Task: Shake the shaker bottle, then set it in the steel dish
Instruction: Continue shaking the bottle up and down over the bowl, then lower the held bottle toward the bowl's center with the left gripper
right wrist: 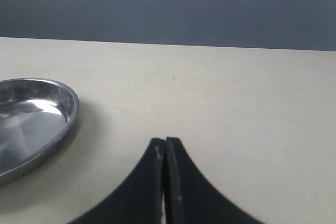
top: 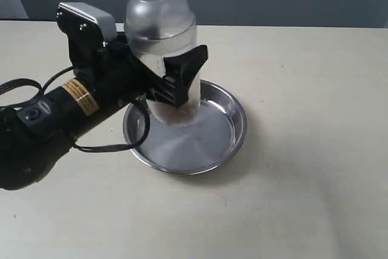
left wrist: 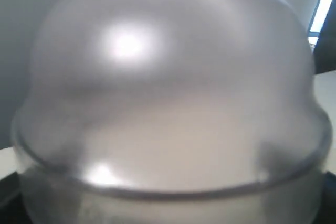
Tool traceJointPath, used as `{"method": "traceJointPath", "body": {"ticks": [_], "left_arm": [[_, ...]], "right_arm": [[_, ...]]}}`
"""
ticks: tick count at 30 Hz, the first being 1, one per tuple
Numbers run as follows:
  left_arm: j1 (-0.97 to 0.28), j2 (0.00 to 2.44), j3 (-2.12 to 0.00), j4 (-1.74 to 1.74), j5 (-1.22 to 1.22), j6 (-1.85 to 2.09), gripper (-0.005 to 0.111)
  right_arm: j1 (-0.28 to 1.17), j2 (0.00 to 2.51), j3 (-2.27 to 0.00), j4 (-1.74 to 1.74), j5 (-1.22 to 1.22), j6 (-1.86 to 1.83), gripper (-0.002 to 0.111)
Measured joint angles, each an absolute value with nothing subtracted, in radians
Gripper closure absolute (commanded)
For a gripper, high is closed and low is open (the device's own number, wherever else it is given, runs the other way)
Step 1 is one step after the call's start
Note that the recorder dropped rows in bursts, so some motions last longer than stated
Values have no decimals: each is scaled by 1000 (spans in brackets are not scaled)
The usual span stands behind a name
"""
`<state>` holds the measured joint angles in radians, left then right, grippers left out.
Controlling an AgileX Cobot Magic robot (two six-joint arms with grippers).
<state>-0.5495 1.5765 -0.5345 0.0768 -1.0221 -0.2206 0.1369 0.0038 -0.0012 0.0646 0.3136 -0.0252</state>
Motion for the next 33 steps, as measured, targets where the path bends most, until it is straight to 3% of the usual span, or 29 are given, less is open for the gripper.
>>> {"method": "traceJointPath", "body": {"ticks": [4,10,15,21,33], "left_arm": [[-549,1514,-579,113,-970,-237,106],[-518,1675,-564,141,-899,-337,106],[-507,1511,-695,195,-872,-305,106],[-499,1765,-622,210,-849,-398,106],[-499,1634,-650,250,-1034,-353,106]], "right_arm": [[137,4,-1,65,314,-25,109],[137,4,-1,65,314,-25,109],[137,4,-1,65,314,-25,109],[137,4,-1,65,314,-25,109],[137,4,-1,65,314,-25,109]]}}
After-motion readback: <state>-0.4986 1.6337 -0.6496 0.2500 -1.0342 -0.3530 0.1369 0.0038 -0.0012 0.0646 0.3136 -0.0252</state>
